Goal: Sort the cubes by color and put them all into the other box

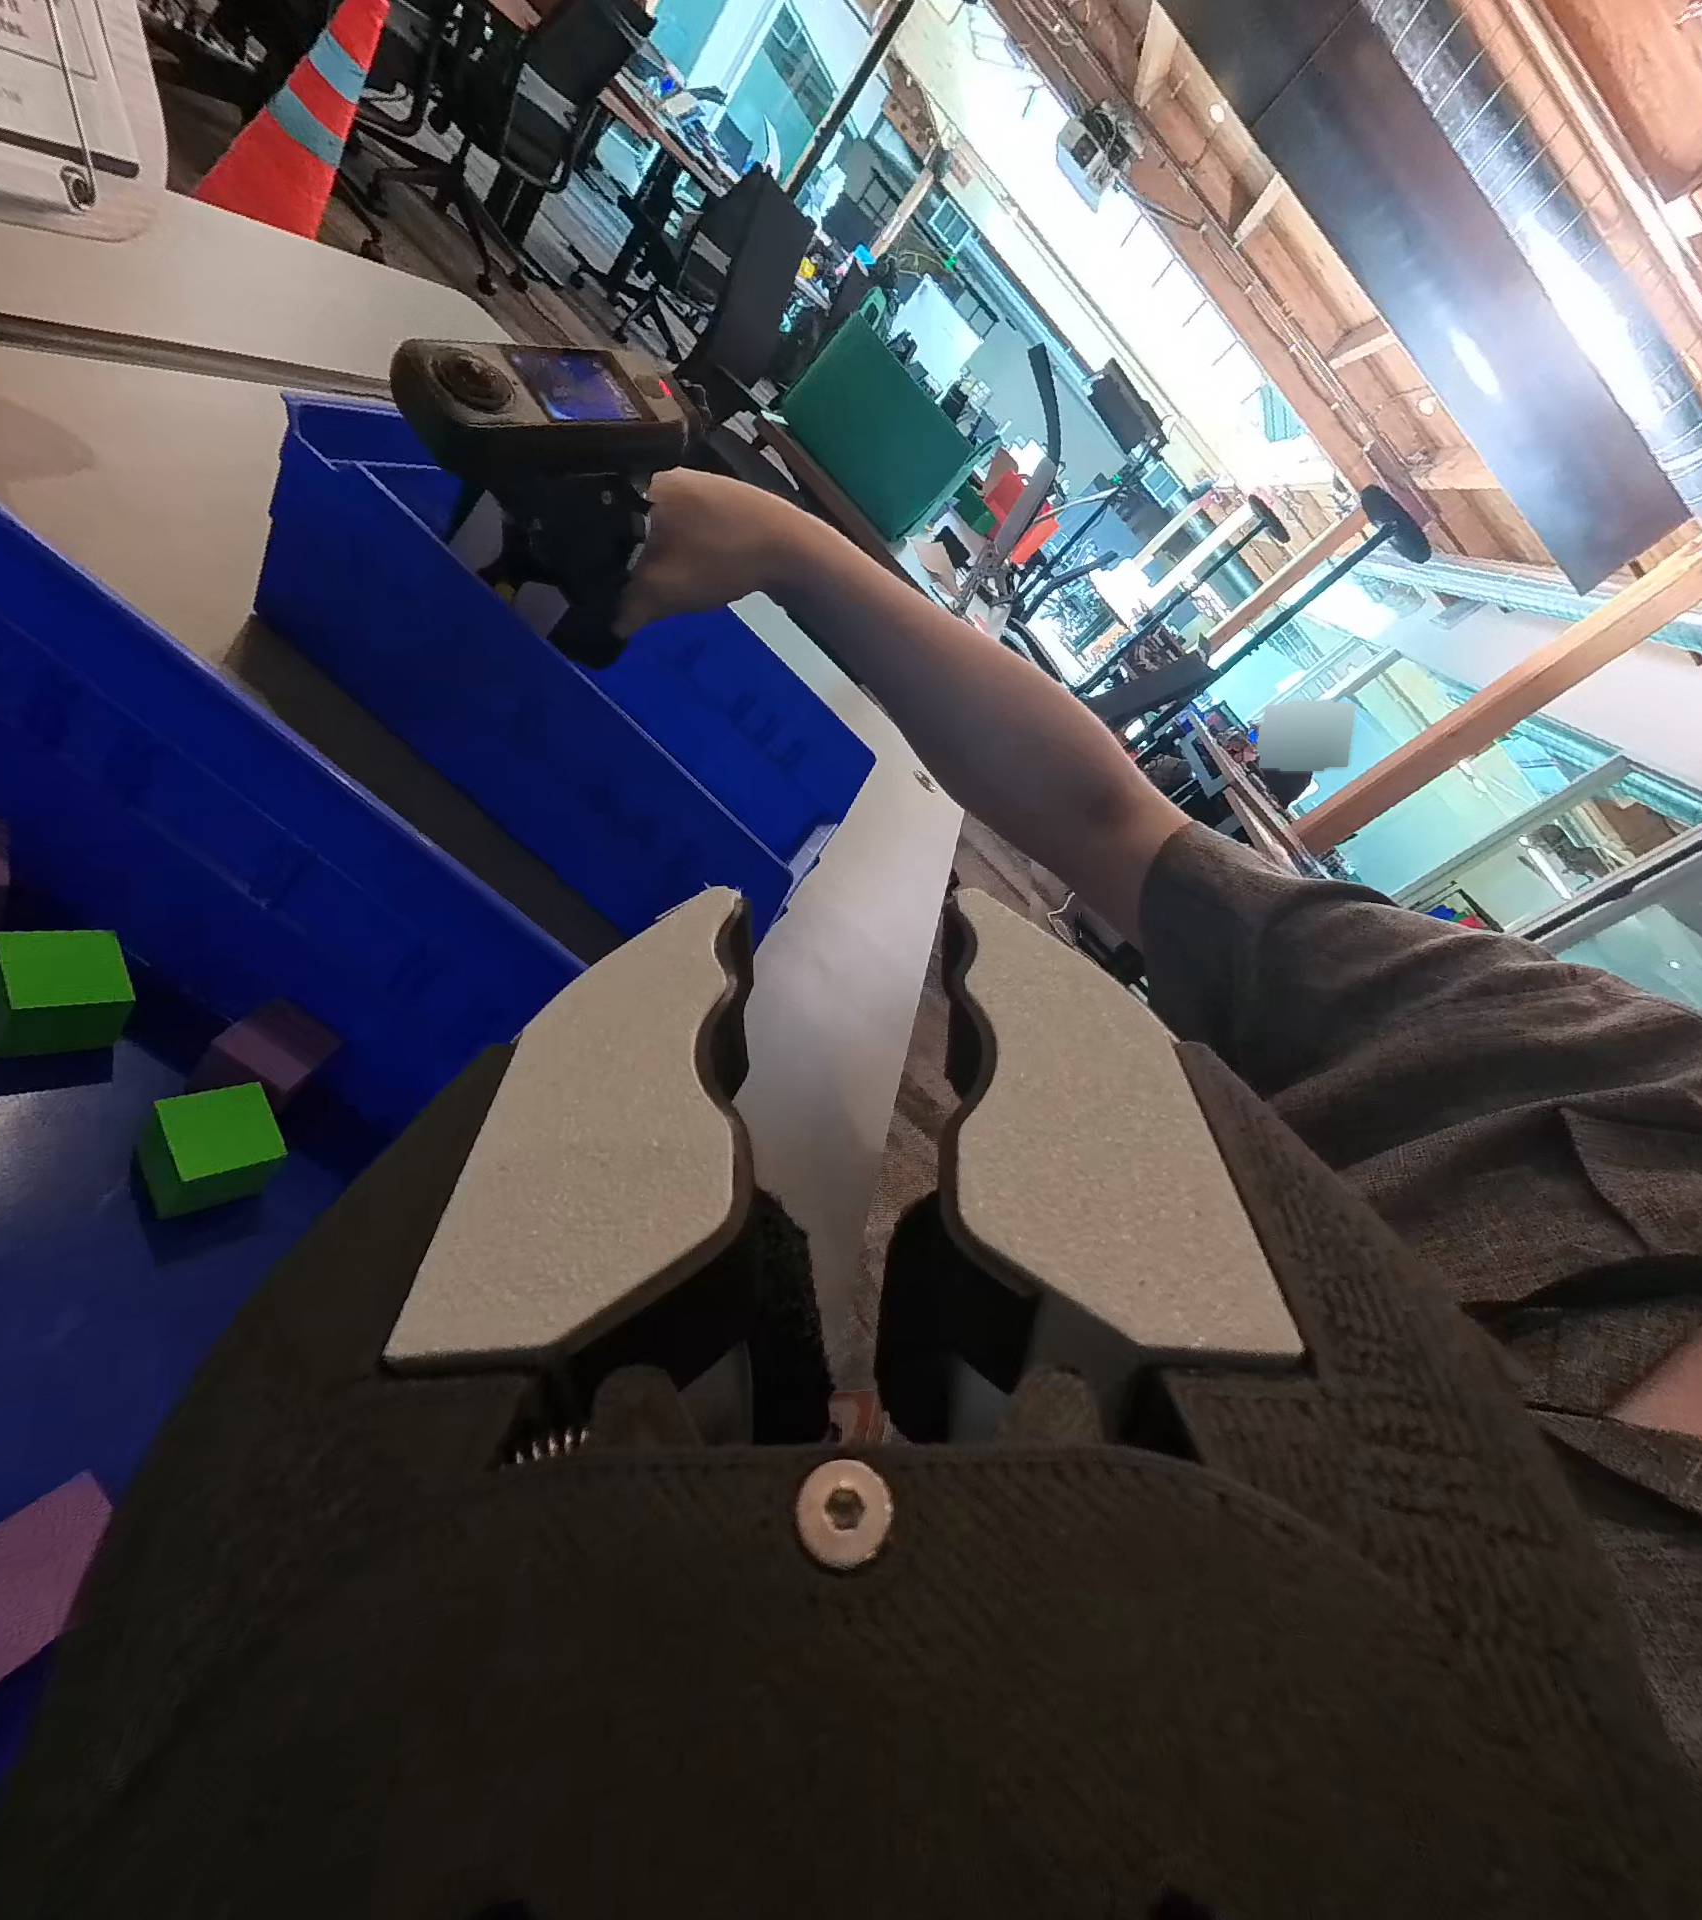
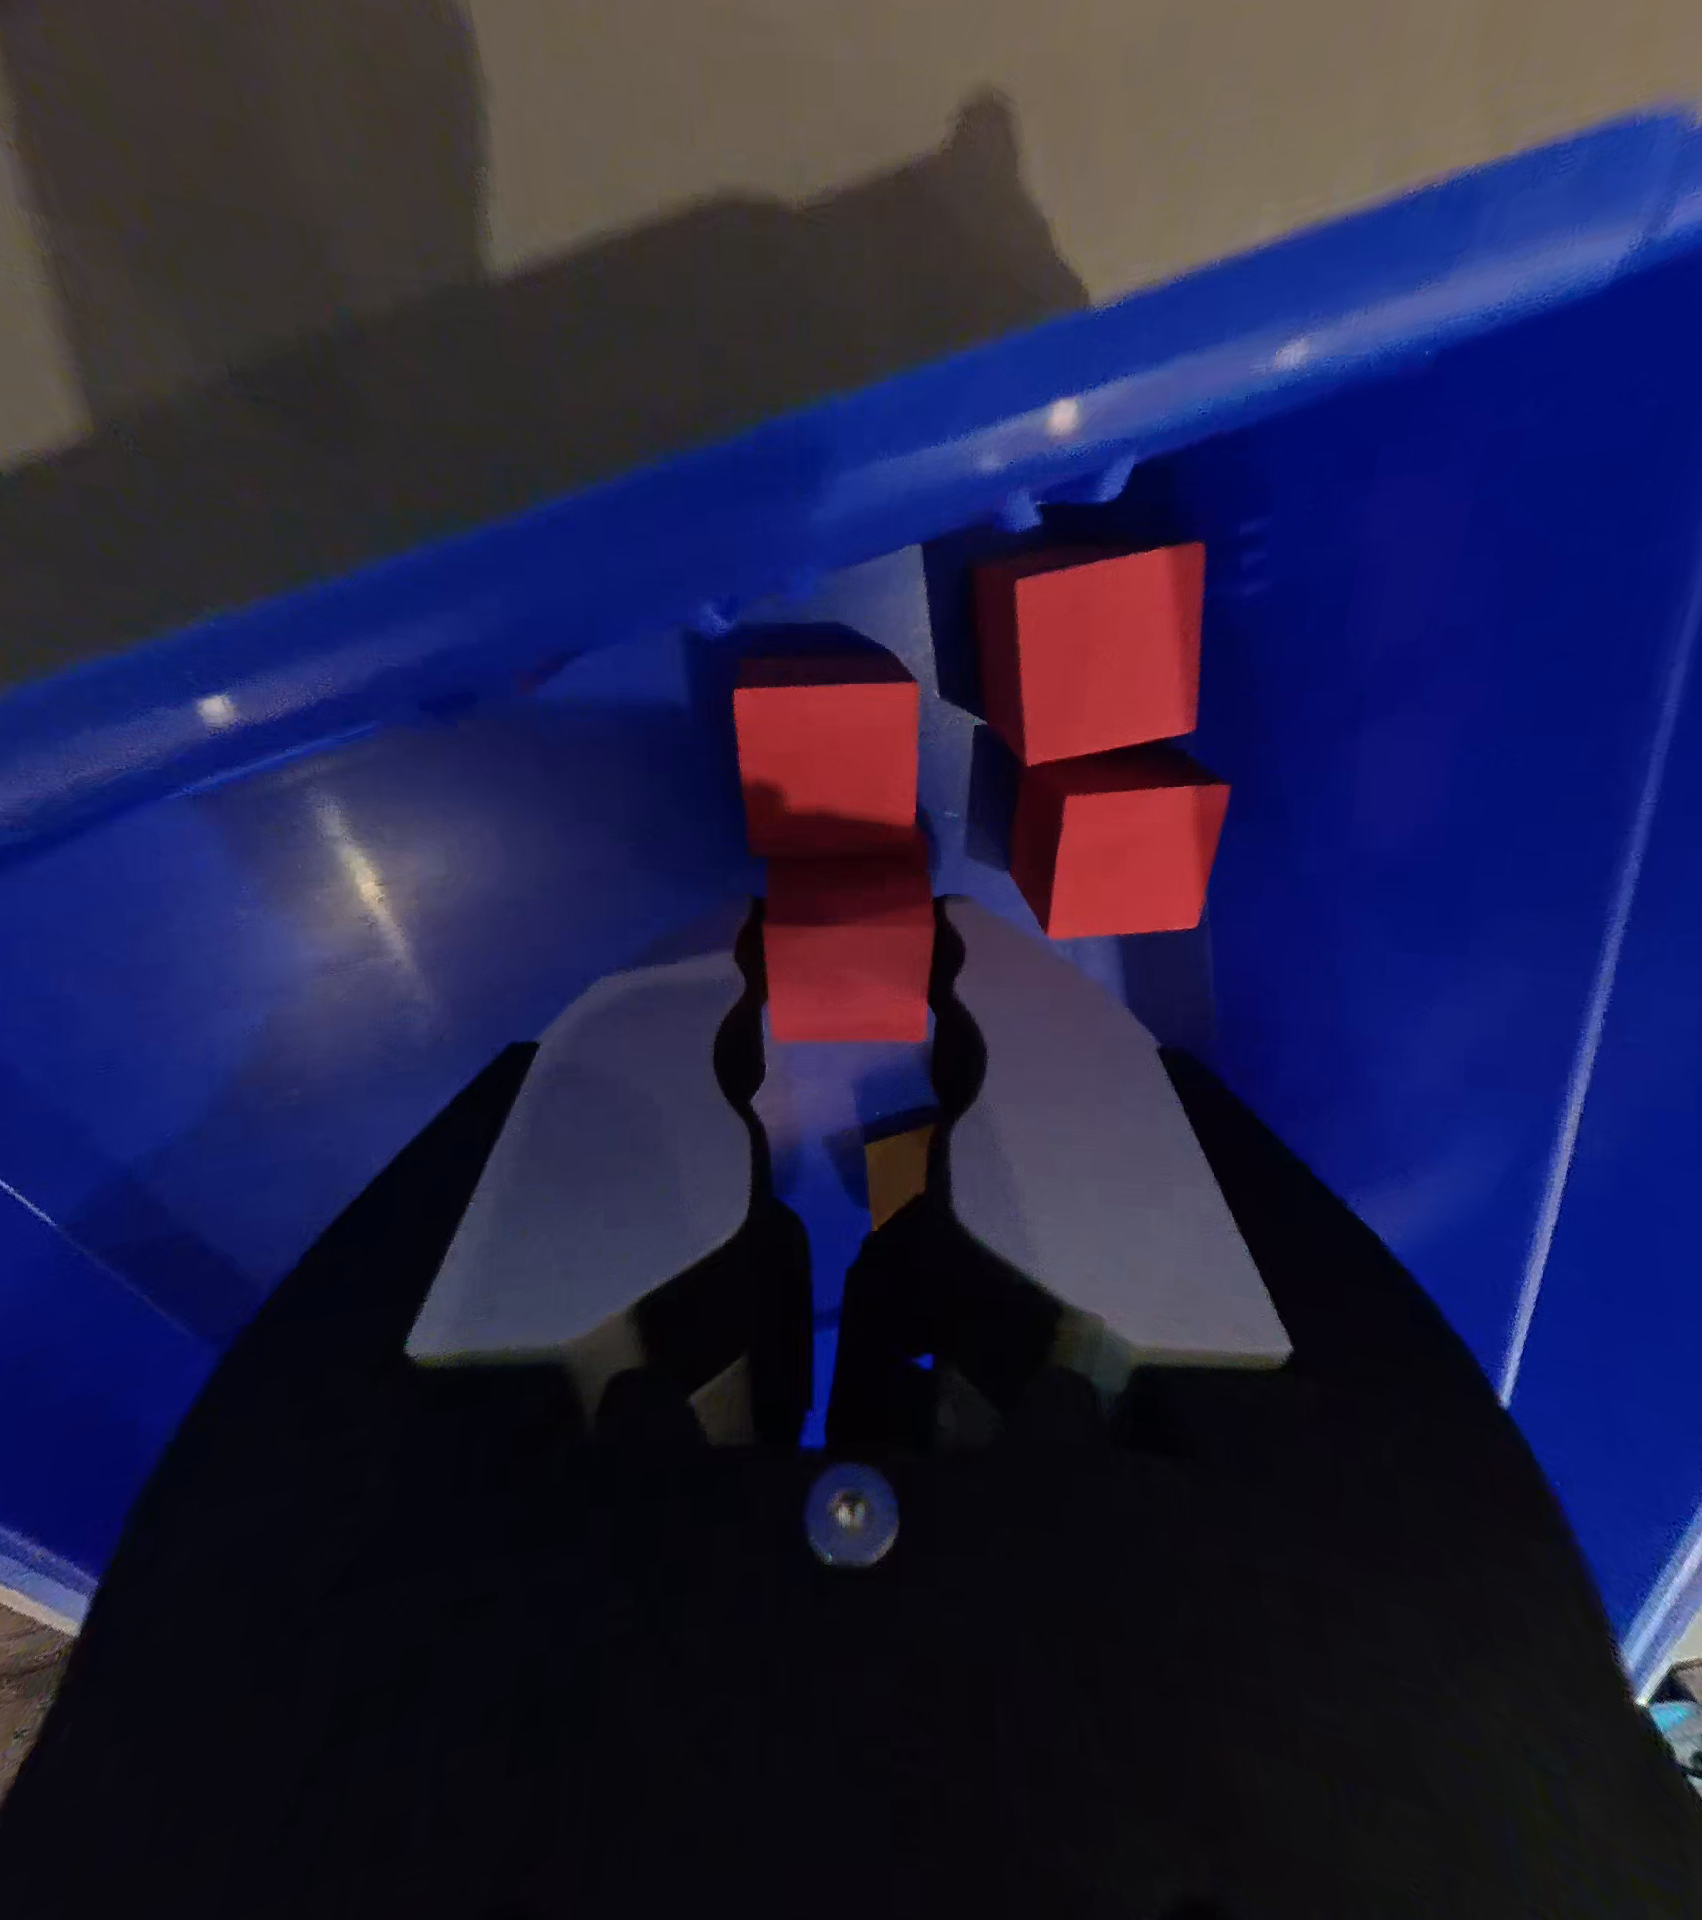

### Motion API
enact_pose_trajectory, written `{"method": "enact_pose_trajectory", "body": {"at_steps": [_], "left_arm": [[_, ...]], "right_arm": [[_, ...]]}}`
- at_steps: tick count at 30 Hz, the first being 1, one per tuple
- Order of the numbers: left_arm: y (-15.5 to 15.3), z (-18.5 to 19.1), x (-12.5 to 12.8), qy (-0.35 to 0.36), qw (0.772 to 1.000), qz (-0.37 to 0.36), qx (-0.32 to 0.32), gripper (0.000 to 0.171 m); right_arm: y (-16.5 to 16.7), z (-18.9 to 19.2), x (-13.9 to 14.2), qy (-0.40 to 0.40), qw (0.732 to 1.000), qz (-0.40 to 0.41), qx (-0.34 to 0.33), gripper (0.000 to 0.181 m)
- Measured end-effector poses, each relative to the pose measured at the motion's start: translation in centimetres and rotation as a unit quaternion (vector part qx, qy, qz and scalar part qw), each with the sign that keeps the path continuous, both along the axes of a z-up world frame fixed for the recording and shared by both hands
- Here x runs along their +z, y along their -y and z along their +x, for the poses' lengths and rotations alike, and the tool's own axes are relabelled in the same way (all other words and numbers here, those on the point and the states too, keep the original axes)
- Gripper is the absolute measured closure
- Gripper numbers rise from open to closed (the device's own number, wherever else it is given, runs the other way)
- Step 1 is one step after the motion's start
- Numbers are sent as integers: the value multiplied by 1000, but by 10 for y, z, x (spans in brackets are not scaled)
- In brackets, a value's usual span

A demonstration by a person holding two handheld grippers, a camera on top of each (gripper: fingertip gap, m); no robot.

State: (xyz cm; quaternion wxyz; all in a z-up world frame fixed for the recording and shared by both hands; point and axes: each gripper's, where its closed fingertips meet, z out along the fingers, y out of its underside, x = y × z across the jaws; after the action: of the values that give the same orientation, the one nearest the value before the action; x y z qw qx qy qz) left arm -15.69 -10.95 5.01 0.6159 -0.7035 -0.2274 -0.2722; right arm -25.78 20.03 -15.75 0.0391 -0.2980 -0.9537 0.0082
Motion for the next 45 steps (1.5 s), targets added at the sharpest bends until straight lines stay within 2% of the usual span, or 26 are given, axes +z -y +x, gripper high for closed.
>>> {"method": "enact_pose_trajectory", "body": {"at_steps": [2,8,12,17,21,24,30,35,38,42,45], "left_arm": [[1,0,-1,-3,1000,-4,3,137],[5,-10,-11,-14,998,-41,34,136],[5,-16,-18,-32,995,-75,55,135],[3,-23,-17,-54,991,-105,70,135],[2,-34,-12,-96,981,-140,92,134],[4,-41,-8,-143,969,-165,112,130],[7,-31,-14,-202,959,-158,125,121],[10,-25,-15,-201,961,-142,126,117],[11,-26,-4,-217,959,-111,145,99],[8,-23,3,-244,952,-98,154,82],[4,-20,8,-260,949,-82,159,78]], "right_arm": [[1,-1,0,1,1000,-5,-9,143],[0,5,11,3,999,-19,-29,132],[-5,16,31,-14,999,-32,-32,134],[0,39,72,-86,995,-47,-11,133],[20,67,101,-147,987,-66,17,134],[31,88,115,-190,979,-71,28,134],[55,128,128,-235,964,-119,32,141],[59,143,148,-292,940,-178,-7,141],[57,149,157,-331,917,-221,-31,139],[55,158,165,-382,875,-292,-61,134],[61,161,180,-395,841,-366,-57,132]]}}
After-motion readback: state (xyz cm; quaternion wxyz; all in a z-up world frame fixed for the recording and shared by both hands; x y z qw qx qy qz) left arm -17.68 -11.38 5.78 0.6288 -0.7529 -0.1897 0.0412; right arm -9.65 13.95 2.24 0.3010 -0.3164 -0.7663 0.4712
